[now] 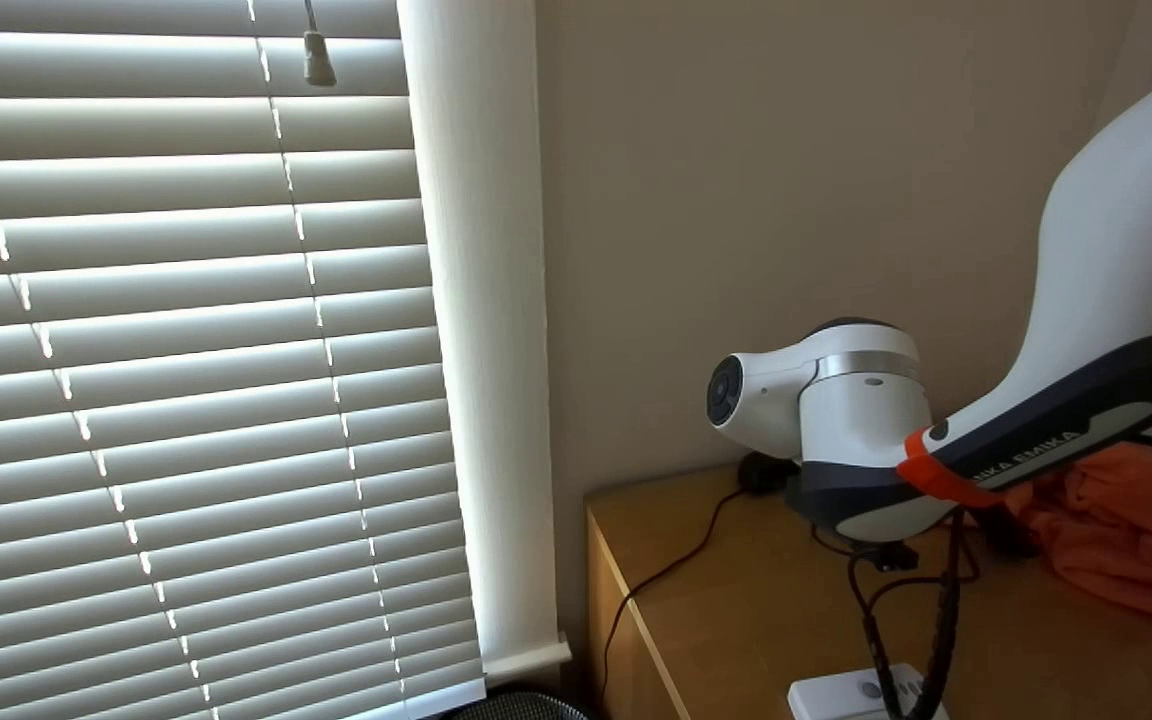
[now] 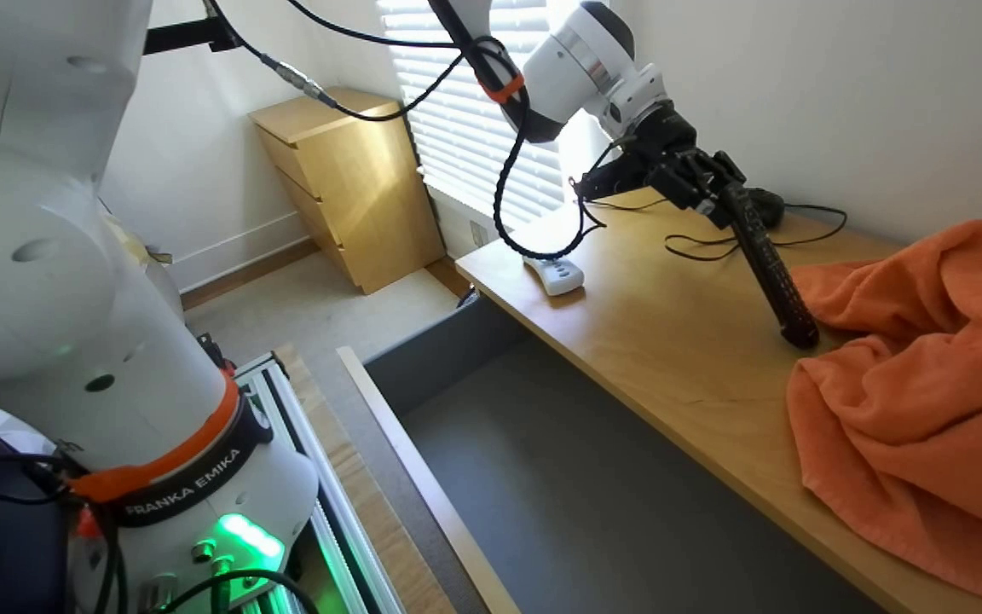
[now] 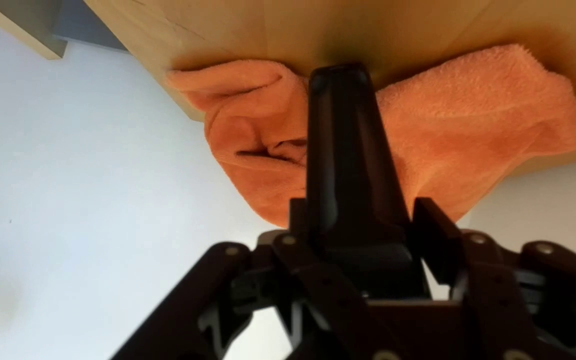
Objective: Turn the remote
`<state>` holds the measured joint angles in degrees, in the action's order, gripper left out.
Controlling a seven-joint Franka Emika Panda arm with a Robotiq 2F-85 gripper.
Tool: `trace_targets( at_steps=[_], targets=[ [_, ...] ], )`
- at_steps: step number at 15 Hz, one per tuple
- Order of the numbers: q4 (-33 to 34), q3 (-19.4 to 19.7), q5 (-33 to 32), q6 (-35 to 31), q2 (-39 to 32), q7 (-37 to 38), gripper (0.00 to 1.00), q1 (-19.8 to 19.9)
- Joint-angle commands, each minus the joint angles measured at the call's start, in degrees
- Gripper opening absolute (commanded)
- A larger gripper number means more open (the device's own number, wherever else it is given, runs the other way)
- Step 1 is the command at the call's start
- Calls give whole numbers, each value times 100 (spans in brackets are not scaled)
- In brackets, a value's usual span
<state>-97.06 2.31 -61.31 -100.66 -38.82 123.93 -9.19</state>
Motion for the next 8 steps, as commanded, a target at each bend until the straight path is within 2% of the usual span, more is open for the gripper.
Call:
trace_targets(
  at_steps=[1,5,8],
  targets=[
    [0,-113,-16,-576,-52,137,30,184],
    [-91,-93,64,-1374,-2,104,30,345],
    [-137,-70,183,-1734,9,58,30,443]
  ],
)
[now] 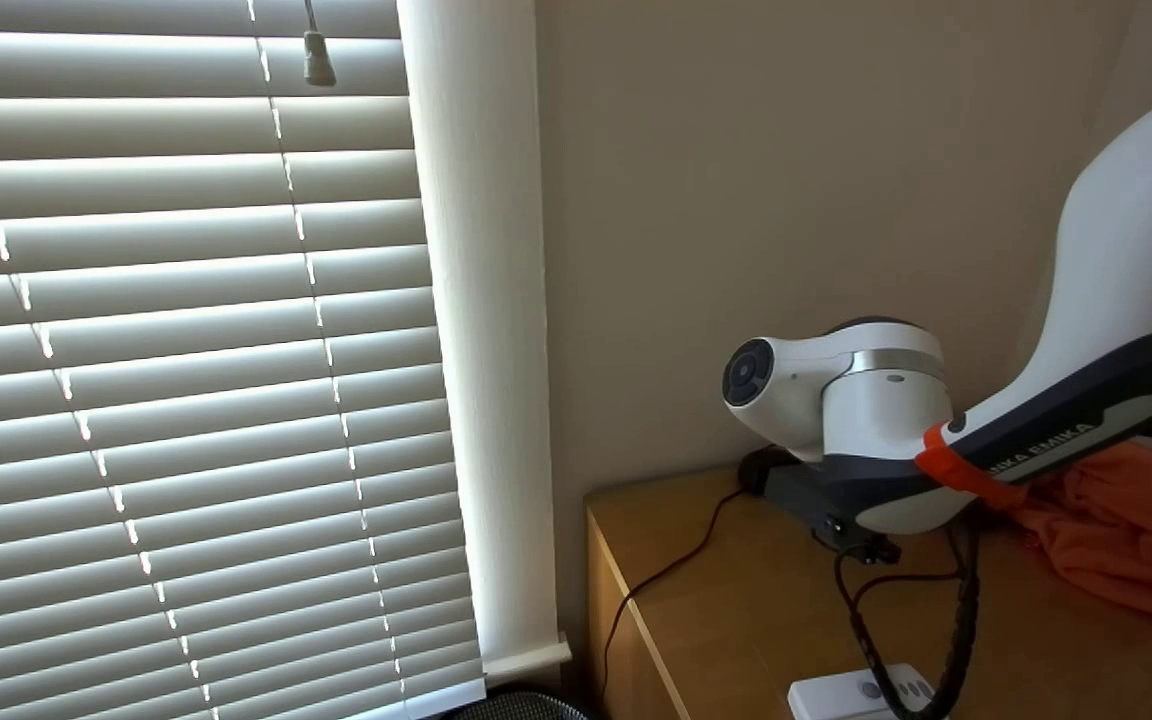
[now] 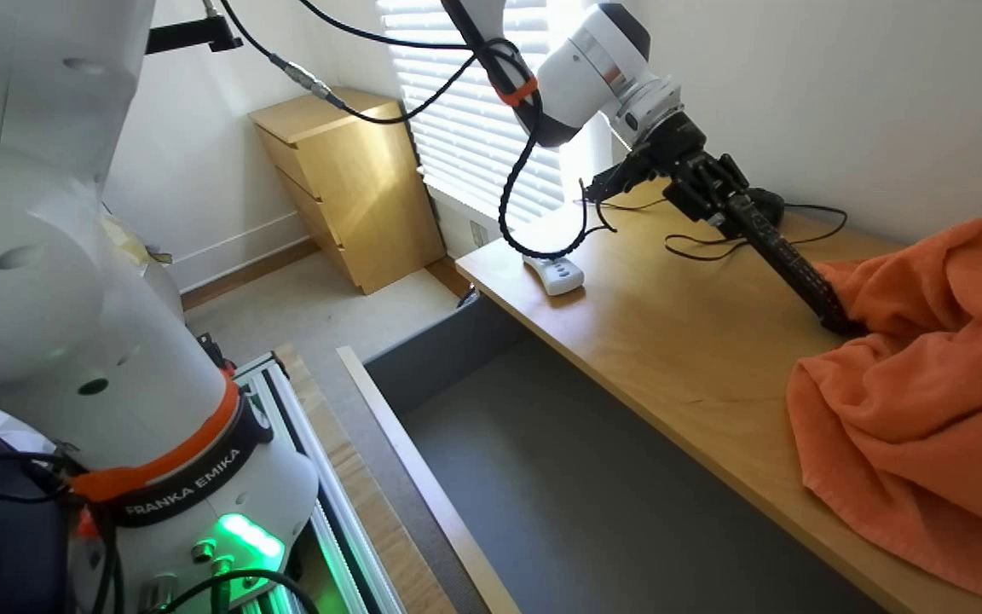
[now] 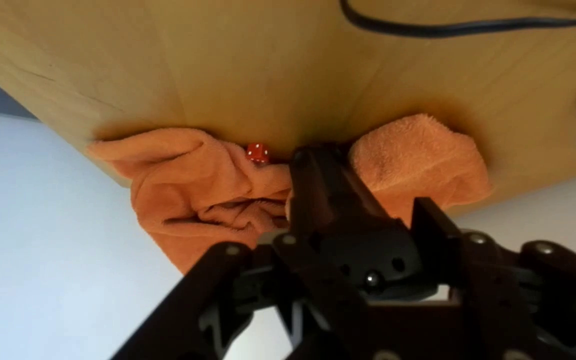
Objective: Turn the remote
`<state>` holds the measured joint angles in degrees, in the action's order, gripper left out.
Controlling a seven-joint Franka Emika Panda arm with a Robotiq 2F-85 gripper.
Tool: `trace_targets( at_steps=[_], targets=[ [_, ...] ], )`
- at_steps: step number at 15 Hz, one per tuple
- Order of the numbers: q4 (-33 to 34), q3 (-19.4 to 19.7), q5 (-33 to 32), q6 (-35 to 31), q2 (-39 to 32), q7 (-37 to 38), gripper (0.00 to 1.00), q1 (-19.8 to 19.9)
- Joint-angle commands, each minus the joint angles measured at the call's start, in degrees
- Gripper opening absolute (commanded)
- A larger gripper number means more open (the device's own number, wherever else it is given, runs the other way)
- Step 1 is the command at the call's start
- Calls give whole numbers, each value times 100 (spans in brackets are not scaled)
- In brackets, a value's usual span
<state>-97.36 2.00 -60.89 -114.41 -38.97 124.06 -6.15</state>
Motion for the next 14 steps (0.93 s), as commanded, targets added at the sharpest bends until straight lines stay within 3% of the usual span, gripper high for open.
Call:
trace_targets(
  at_steps=[1,4,8,14],
  targets=[
    [-128,-52,196,-504,28,6,30,185],
    [-254,-206,748,-919,95,-480,30,337],
    [-391,-212,1773,-717,162,-1183,30,276],
    [-754,-47,2867,-540,375,-1437,30,72]
  ],
)
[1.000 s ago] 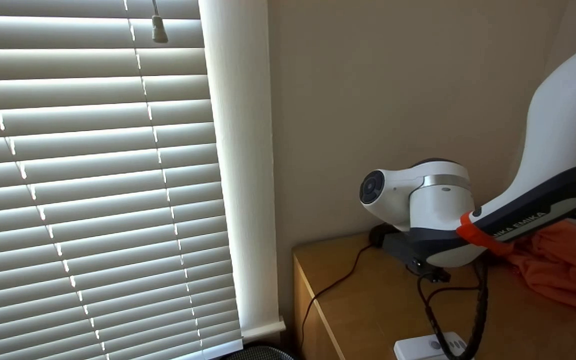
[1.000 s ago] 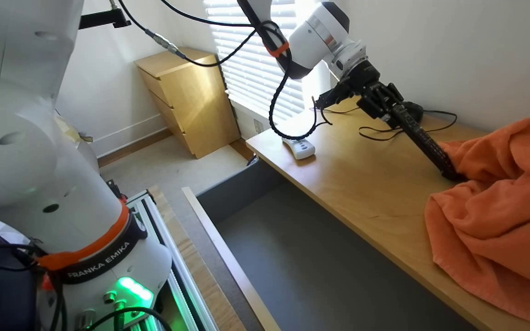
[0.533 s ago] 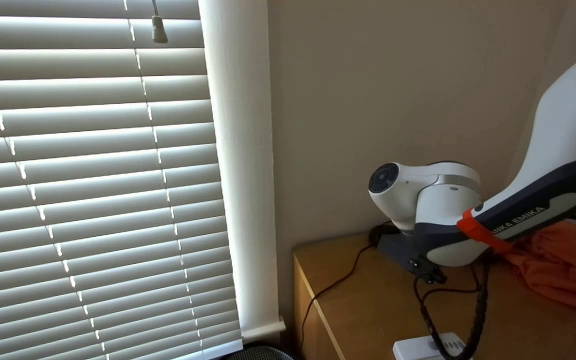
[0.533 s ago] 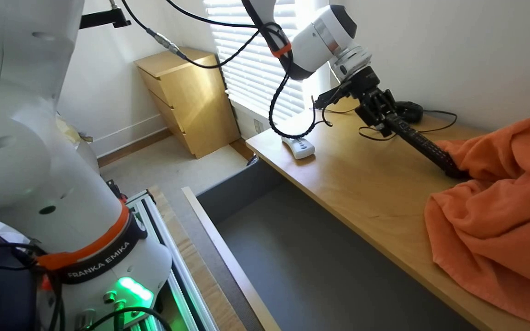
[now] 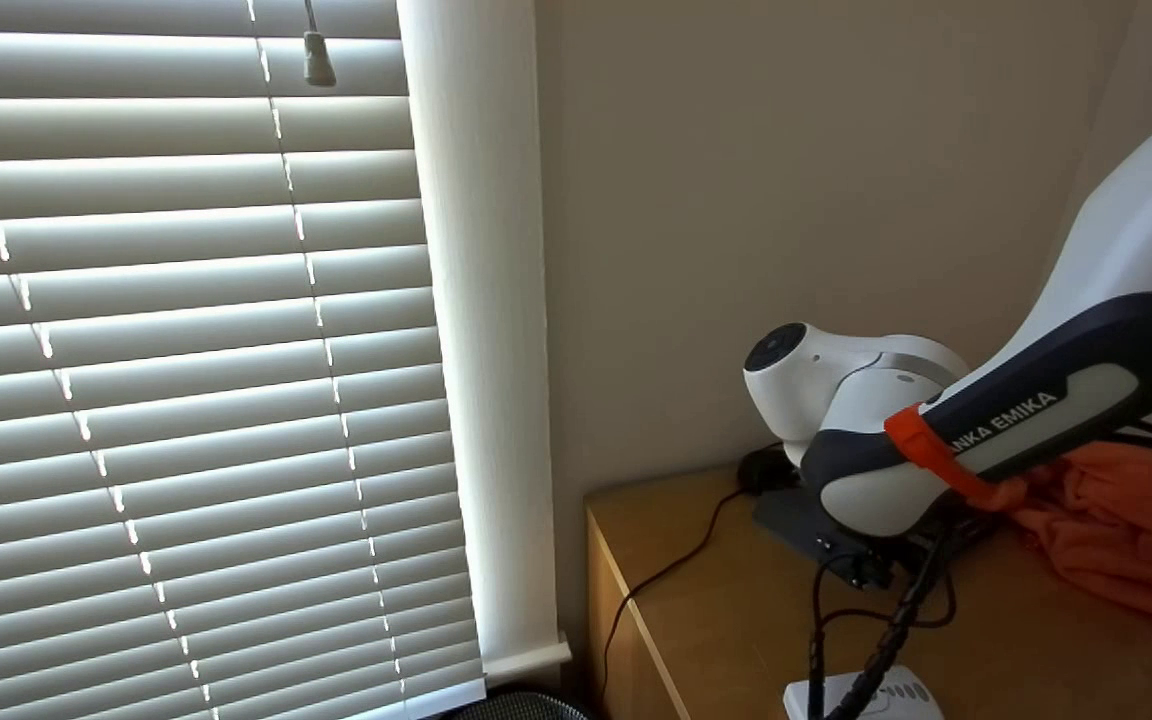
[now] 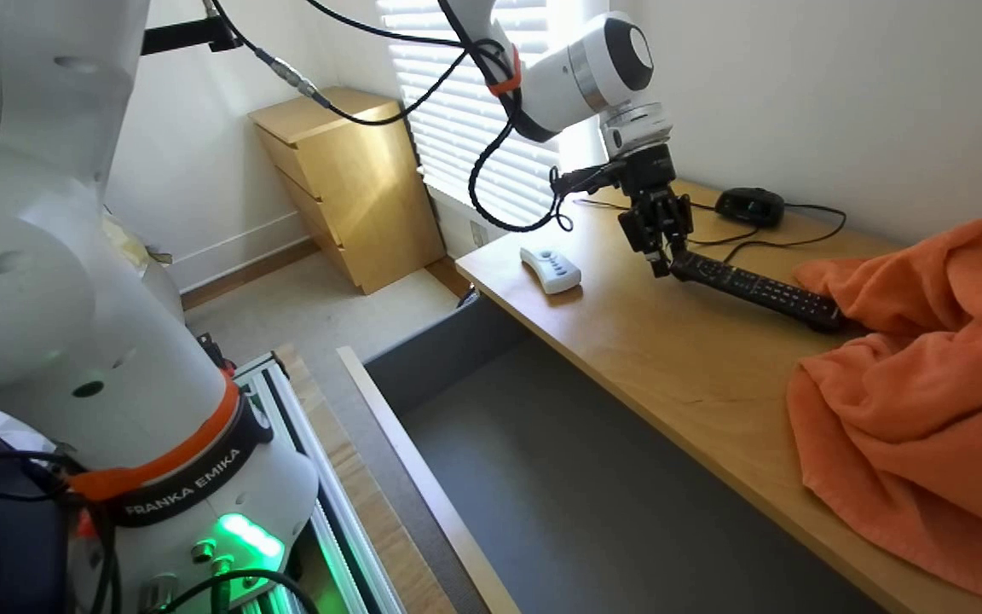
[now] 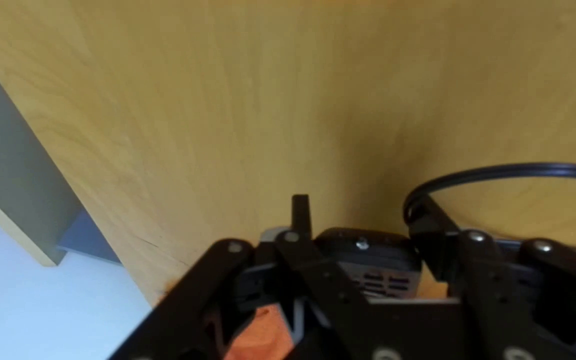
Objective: Turn the remote
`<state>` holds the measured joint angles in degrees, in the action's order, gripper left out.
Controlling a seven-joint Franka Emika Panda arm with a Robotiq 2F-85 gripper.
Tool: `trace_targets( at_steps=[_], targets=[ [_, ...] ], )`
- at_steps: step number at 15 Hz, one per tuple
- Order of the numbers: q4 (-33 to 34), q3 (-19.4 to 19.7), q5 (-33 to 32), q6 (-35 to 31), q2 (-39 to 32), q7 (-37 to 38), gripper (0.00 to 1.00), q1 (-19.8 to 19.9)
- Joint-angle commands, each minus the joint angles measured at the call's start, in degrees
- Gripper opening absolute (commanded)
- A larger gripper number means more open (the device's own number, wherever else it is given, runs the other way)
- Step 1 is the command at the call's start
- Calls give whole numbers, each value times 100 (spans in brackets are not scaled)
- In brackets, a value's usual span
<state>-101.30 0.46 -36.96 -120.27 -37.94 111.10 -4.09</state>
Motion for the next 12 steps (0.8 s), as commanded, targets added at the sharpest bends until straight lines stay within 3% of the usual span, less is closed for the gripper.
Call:
trace_targets(
  at_steps=[1,5,6,7,10,12],
  targets=[
    [-397,135,590,30,286,-155,30,-163],
    [-601,258,920,-40,456,-190,30,-280],
    [-647,319,913,-20,518,-132,80,-332],
    [-765,334,864,-1,668,-314,81,-338],
    [-1062,401,798,-44,1110,-619,100,-336],
    [-1186,433,706,-46,1372,-883,100,-321]
  ],
)
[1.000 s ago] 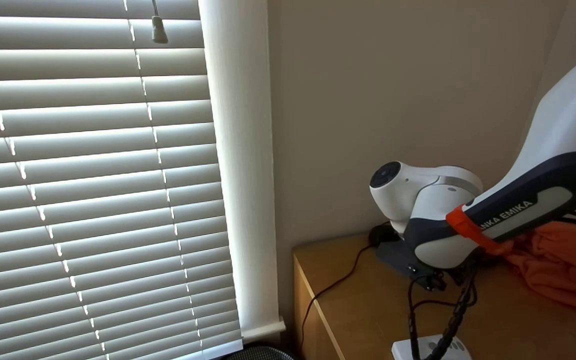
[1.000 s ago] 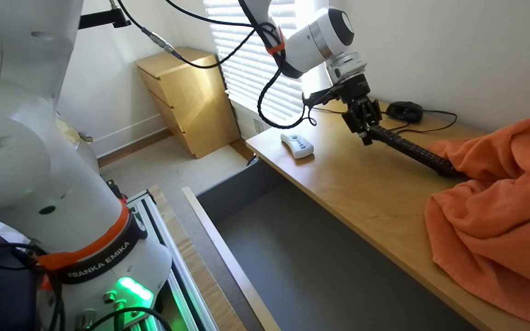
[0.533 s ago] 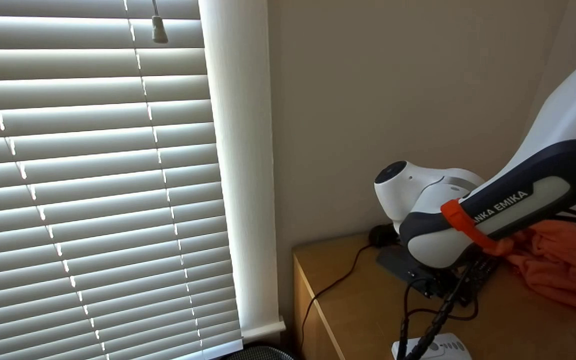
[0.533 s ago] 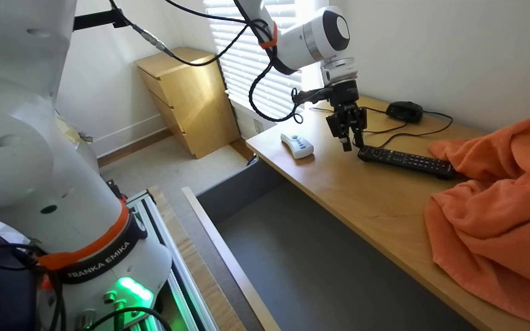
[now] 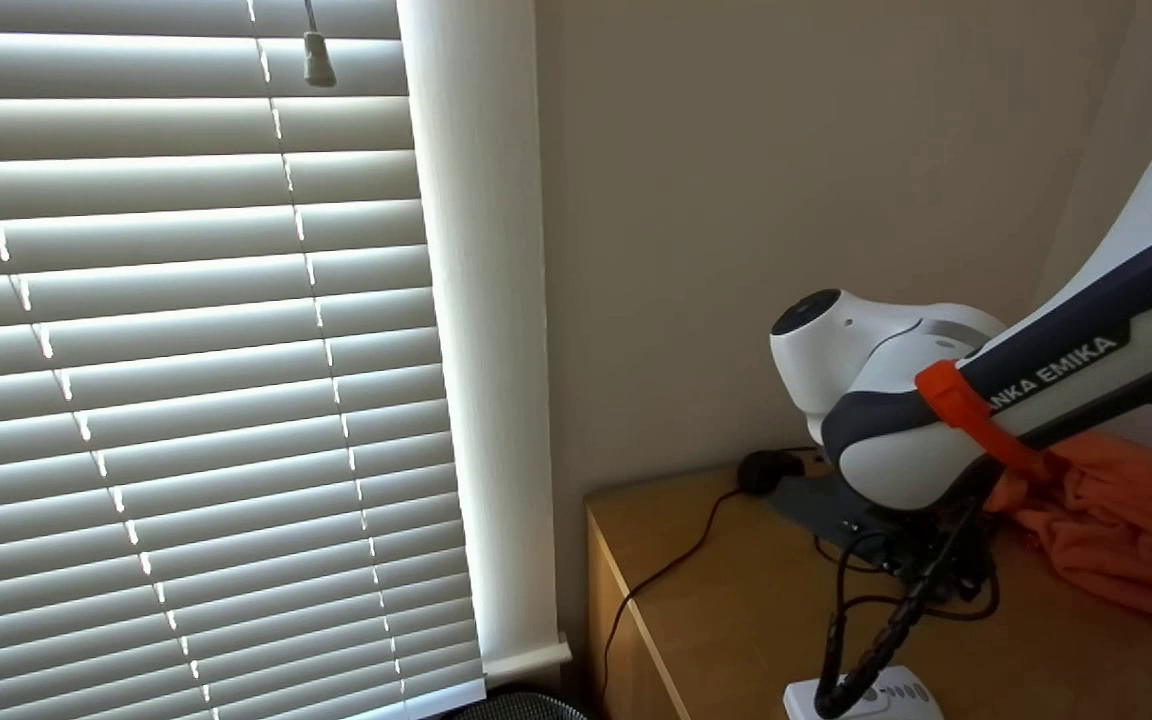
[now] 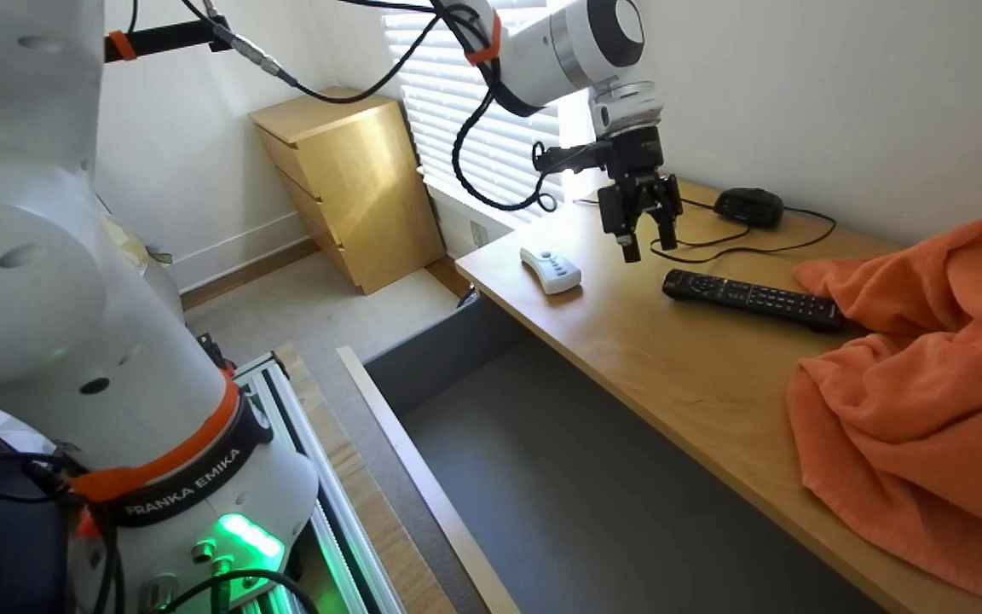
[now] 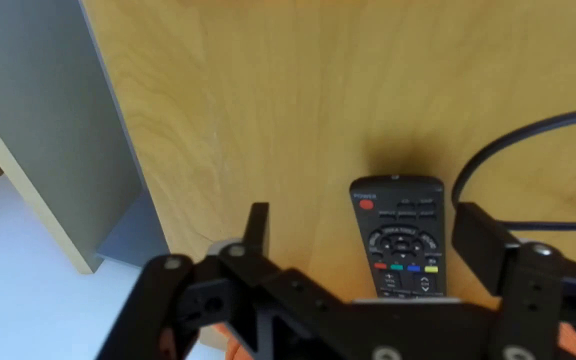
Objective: Turn the remote
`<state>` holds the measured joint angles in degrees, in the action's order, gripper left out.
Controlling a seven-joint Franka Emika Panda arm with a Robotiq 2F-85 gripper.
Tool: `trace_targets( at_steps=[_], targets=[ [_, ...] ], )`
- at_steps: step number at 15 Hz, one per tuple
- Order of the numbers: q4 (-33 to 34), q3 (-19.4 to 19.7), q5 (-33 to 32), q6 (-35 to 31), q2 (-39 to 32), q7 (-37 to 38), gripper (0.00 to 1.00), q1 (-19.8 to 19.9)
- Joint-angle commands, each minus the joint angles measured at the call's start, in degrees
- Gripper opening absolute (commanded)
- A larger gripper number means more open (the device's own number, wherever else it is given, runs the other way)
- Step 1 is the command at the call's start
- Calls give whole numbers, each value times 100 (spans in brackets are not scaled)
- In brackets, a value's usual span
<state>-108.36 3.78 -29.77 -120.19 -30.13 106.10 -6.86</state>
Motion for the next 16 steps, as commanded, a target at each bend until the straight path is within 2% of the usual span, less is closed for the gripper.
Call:
trace_targets(
  at_steps=[1,5,8,14,15,16],
  targets=[
    [-533,109,-25,-18,735,-592,100,-16],
    [-745,15,126,-40,1192,-2172,100,210],
    [-816,57,127,54,1405,-2854,100,269],
    [-1041,42,100,-151,1585,-3608,100,356],
    [-748,103,77,24,1393,-3321,100,302],
    [-753,103,76,22,1395,-3352,100,299]
  ],
)
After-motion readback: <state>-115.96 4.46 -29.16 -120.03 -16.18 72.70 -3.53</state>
